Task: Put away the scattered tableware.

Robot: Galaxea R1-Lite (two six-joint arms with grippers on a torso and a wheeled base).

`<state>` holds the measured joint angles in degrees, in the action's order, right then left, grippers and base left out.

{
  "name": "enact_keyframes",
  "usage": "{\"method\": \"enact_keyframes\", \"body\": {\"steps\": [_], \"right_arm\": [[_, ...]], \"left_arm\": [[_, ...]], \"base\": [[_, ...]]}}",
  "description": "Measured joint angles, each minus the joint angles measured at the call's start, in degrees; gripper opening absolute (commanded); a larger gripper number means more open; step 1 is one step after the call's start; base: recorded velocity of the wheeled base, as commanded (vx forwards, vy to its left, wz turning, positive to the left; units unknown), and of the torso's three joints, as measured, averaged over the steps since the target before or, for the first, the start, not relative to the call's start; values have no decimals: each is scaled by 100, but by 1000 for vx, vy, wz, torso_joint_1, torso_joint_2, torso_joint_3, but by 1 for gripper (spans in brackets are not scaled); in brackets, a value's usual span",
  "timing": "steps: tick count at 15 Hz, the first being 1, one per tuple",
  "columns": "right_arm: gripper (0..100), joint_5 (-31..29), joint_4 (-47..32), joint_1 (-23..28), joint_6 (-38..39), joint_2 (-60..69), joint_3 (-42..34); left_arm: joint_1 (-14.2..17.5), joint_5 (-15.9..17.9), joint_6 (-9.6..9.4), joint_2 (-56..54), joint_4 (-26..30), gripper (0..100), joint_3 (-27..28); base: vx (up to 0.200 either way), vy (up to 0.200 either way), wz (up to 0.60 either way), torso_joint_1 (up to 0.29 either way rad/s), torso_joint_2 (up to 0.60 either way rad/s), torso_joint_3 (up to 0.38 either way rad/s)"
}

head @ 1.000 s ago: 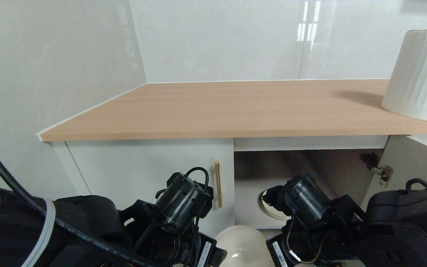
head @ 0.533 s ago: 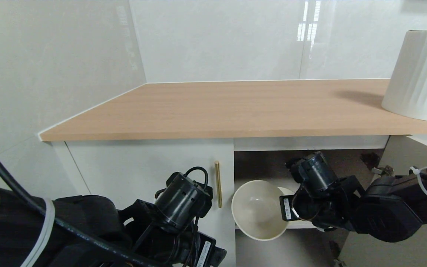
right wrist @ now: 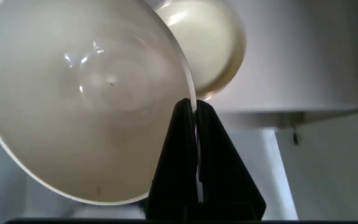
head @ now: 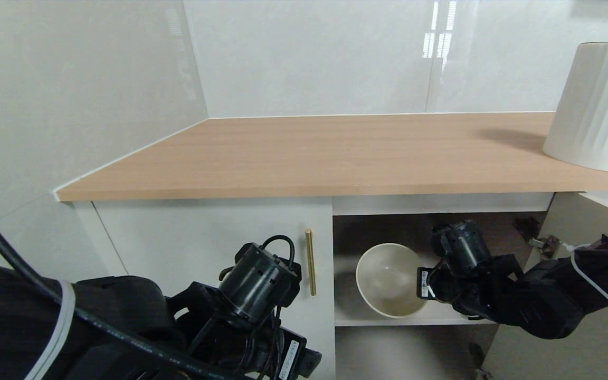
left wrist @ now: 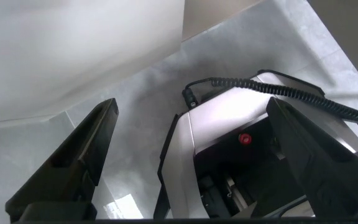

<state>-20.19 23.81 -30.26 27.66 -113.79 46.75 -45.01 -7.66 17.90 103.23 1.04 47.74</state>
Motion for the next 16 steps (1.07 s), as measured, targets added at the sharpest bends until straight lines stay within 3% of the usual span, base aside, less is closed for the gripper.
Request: {"method": "enact_keyframes", "body": {"steps": [3, 8, 16], "right_arm": [[0, -11, 112, 121, 178, -168, -15], [0, -288, 972, 336, 206, -667, 85], [0, -375, 994, 568, 329, -1395, 521]], "left_arm": [[0, -13, 2, 2, 0, 100, 0], [0, -24, 2, -4, -4, 100, 5], [0, -22, 0, 21, -6, 100, 9]], "base": [[0, 0, 0, 0, 0, 0], [0, 0, 0, 0, 0, 0], [0, 0, 0, 0, 0, 0]]}}
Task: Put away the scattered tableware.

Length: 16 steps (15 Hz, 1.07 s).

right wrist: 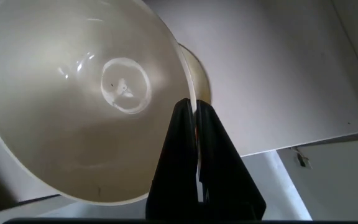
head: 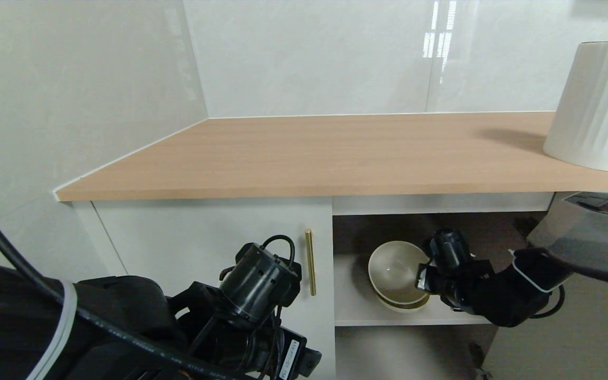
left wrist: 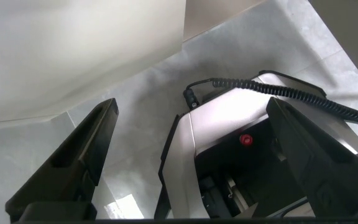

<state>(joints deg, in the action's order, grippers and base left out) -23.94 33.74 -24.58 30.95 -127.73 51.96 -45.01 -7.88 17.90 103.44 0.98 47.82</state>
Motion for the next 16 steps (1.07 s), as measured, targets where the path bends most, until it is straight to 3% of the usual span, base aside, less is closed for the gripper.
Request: {"method": "enact_keyframes", "body": {"steps": [15, 16], "right_arm": [[0, -66, 6, 105, 0, -306, 157], [100, -66, 9, 104, -2, -308, 157]], "left_arm": [[0, -2, 0, -2, 0, 100, -1], [0, -2, 0, -2, 0, 100, -1]], "base": [[0, 0, 0, 0, 0, 0], [0, 0, 0, 0, 0, 0]]}}
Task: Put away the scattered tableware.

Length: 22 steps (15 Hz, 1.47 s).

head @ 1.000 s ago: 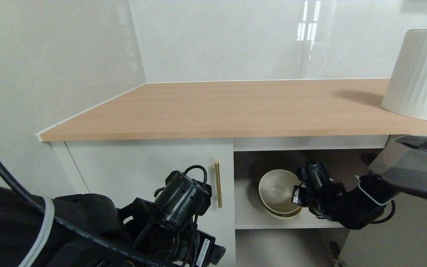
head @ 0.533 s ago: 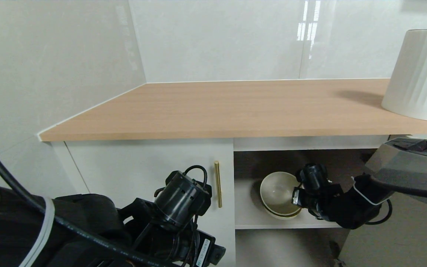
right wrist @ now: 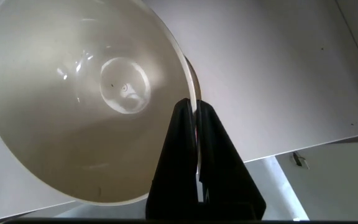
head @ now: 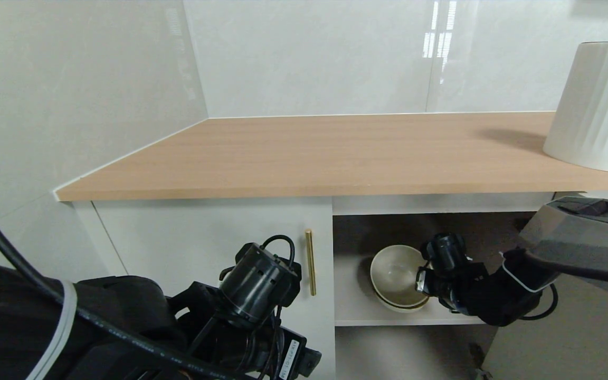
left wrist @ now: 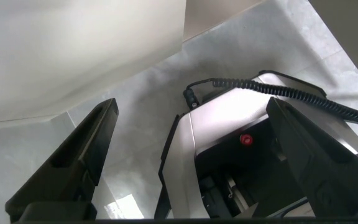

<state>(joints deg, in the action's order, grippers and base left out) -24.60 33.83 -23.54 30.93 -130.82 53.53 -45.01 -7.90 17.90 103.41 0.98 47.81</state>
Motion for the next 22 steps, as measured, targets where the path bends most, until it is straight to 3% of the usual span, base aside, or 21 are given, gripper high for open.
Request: {"method": "enact_keyframes", "body": {"steps": [13, 16, 19, 22], "right_arm": [[100, 66, -28, -41, -11, 155, -119], [100, 492, -66, -250, -20, 494, -452], [100, 890, -250, -521, -30, 973, -761], [100, 1468, -1013, -766, -35, 1552, -909]], "left_arm": [[6, -9, 9, -30, 0, 100, 0], [74, -26, 218, -124, -122, 100, 4], [127, -26, 255, -350, -149, 100, 6], [332, -20, 304, -579, -204, 100, 48]], "base": [[0, 0, 0, 0, 0, 0], [0, 0, 0, 0, 0, 0], [0, 0, 0, 0, 0, 0], [0, 0, 0, 0, 0, 0]]}}
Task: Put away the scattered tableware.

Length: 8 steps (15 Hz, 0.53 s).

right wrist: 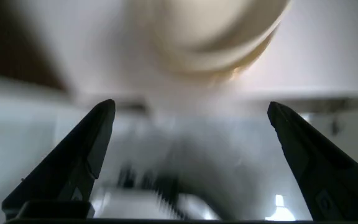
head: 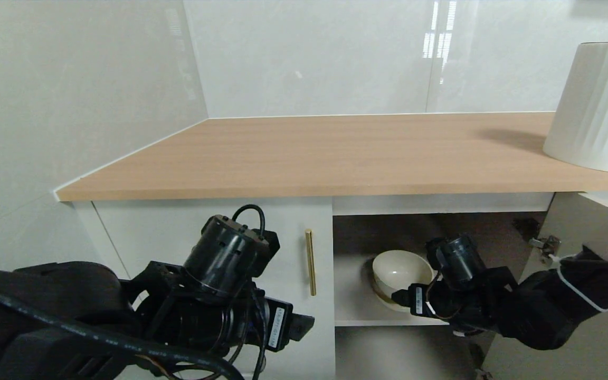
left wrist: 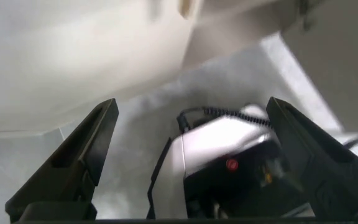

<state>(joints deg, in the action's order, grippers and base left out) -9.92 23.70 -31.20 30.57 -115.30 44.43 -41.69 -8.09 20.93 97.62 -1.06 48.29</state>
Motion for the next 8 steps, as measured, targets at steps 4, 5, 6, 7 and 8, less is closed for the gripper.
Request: {"method": "enact_keyframes", "body": {"steps": [4, 5, 6, 7, 8], "right_arm": [[100, 141, -578, -160, -195, 717, -50], [100, 144, -853, -184, -307, 955, -50], [100, 148, -1187, -216, -413, 1252, -43], [100, 150, -1568, -254, -514, 1599, -23], [100, 150, -1891, -295, -595, 1921, -21]], "left_arm": [[189, 11, 82, -396, 128, 100, -11], [256, 11, 82, -529, 168, 100, -20], [319, 9, 49, -713, 221, 100, -52], [391, 2, -29, -936, 276, 100, -99], [451, -5, -90, -1161, 344, 100, -160]], "base": [[0, 0, 0, 0, 0, 0], [0, 0, 0, 0, 0, 0], [0, 0, 0, 0, 0, 0], [0, 0, 0, 0, 0, 0], [0, 0, 0, 0, 0, 0]]}}
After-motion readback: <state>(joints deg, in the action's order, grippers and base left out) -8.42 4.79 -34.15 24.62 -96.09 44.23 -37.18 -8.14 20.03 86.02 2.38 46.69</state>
